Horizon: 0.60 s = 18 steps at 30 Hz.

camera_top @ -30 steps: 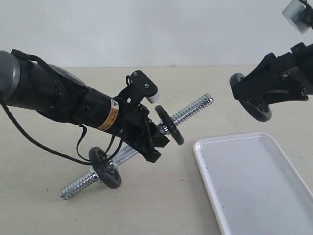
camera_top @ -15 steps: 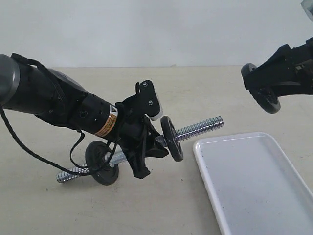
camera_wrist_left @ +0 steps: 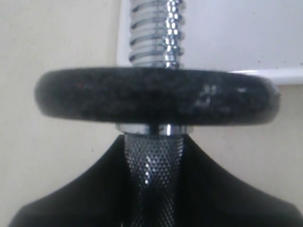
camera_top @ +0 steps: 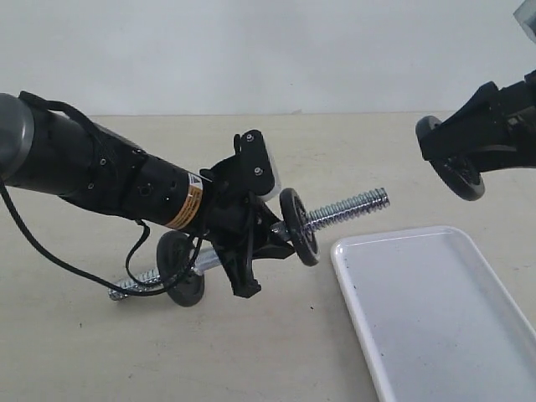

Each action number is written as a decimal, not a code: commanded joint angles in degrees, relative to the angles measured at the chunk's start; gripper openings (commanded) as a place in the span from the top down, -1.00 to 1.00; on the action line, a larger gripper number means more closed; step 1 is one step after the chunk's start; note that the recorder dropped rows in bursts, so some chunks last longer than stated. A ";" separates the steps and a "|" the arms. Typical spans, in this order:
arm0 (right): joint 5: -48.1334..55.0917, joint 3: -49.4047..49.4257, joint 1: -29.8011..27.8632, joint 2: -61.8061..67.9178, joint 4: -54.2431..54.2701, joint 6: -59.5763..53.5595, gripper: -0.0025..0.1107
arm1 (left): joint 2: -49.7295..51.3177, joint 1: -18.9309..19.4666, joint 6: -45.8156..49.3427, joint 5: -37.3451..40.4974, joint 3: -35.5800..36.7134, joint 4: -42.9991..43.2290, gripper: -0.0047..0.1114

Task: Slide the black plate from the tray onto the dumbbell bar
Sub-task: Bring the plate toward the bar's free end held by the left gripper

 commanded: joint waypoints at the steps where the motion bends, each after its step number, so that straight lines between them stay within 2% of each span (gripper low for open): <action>1: 1.22 -0.76 1.20 -0.89 3.59 -3.73 0.96 | -14.61 0.15 7.35 -6.45 -1.77 -12.57 0.84; 5: 1.22 -0.76 4.43 -0.89 3.87 -7.85 0.96 | -14.61 0.15 12.63 -8.35 -1.77 -17.79 0.84; 12: 1.22 -0.76 5.12 1.31 6.91 -9.73 0.96 | -14.61 0.15 14.53 -9.32 -1.77 -17.92 0.84; 18: 1.22 -0.76 5.12 4.89 7.26 -9.62 0.96 | -14.74 0.15 15.30 -13.88 -1.77 -17.92 0.84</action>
